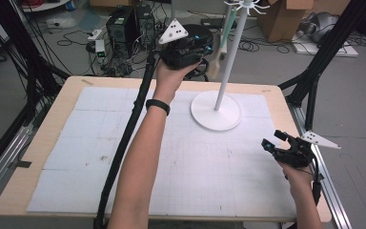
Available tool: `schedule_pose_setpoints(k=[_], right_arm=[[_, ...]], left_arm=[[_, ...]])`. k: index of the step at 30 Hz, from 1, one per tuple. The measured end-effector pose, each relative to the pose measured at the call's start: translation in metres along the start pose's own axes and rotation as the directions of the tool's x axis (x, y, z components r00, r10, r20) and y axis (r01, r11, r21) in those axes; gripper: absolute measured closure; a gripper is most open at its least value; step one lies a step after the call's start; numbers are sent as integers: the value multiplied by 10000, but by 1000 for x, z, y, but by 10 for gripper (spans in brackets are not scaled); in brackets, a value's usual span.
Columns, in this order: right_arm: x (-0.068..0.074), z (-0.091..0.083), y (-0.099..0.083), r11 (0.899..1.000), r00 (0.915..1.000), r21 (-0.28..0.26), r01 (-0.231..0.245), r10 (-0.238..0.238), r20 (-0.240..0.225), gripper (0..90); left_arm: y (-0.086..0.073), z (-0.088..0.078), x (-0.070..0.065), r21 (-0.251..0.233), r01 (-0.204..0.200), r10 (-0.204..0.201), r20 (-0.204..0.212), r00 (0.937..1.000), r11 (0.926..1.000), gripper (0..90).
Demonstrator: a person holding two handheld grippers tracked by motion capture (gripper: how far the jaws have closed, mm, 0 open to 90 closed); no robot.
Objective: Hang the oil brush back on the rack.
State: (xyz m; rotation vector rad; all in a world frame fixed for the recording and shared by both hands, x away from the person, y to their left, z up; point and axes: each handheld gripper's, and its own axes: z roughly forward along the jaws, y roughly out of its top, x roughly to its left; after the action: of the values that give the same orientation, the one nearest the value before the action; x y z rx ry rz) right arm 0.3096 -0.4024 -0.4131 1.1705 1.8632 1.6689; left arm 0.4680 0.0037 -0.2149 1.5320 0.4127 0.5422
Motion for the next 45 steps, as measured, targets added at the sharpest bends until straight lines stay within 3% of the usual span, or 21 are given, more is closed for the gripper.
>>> schedule_pose_setpoints(k=[5, 6, 8, 10, 13, 15, 17, 18, 19, 22, 25, 29, 30, 35, 37, 38, 42, 45], right_arm=[[0, 0, 0, 10000, 10000, 9, 22, -22, 12, 157], [0, 1, 0, 10000, 10000, 11, 78, -78, 35, 157], [0, 1, 0, 10000, 10000, 29, 58, -58, 35, 157], [1, 3, -1, 9998, 9999, 136, 121, -122, 14, 157], [2, 4, -1, 9997, 9998, 136, 194, -194, -3, 157], [3, 4, -1, 9996, 9997, 168, 232, -232, 23, 157], [3, 4, -1, 9997, 9998, 185, 178, -178, 26, 157], [4, 5, -1, 9995, 9998, 232, 208, -209, 38, 157], [4, 5, -1, 9995, 9998, 232, 208, -209, 38, 157], [7, 7, -1, 9993, 9998, 313, 215, -216, 43, 157], [8, 9, -2, 9991, 9996, 331, 282, -283, 23, 157], [10, 13, -3, 9982, 9994, 471, 358, -359, 19, 157], [10, 13, -3, 9982, 9994, 471, 358, -359, 19, 157], [11, 15, -3, 9983, 9996, 506, 292, -294, 36, 157], [11, 15, -3, 9979, 9994, 535, 352, -355, 52, 157], [11, 15, -3, 9979, 9994, 535, 352, -355, 52, 157], [12, 18, -4, 9972, 9991, 616, 432, -432, -15, 157], [13, 19, -5, 9964, 9991, 727, 431, -431, -16, 157]], left_arm=[[-2, -5, 0, 168, 15, -17, 124, 9999, 9999, 419], [-3, -9, 0, 439, 19, -26, 146, 9999, 9990, 380], [-4, -11, 0, 547, -2, -7, 159, 9999, 9985, 364], [-7, -22, 1, 678, 151, -182, 458, 9988, 9976, 316], [-9, -32, 1, 851, 29, -71, 485, 9988, 9964, 291], [-16, -51, 3, 1075, -64, 5, 548, 9985, 9942, 278], [-18, -56, 4, 1162, -86, 30, 478, 9989, 9932, 266], [-25, -72, 8, 1361, -75, 15, 443, 9990, 9907, 262], [-25, -72, 8, 1361, -75, 15, 443, 9990, 9907, 262], [-39, -108, 14, 1574, -111, 75, 236, 9997, 9875, 249], [-45, -123, 16, 1706, -111, 78, 199, 9998, 9853, 235], [-64, -165, 18, 1803, -97, 111, -68, 9999, 9836, 228], [-64, -165, 18, 1803, -97, 111, -68, 9999, 9836, 225], [-85, -200, 19, 1825, -37, 115, -419, 9991, 9832, 223], [-101, -217, 20, 2067, 62, 51, -543, 9985, 9784, 218], [-101, -217, 20, 2067, 62, 51, -543, 9985, 9784, 211], [-123, -242, 23, 2334, 512, -378, -614, 9974, 9710, 163], [-134, -255, 23, 2459, 494, -325, -722, 9969, 9680, 162]])
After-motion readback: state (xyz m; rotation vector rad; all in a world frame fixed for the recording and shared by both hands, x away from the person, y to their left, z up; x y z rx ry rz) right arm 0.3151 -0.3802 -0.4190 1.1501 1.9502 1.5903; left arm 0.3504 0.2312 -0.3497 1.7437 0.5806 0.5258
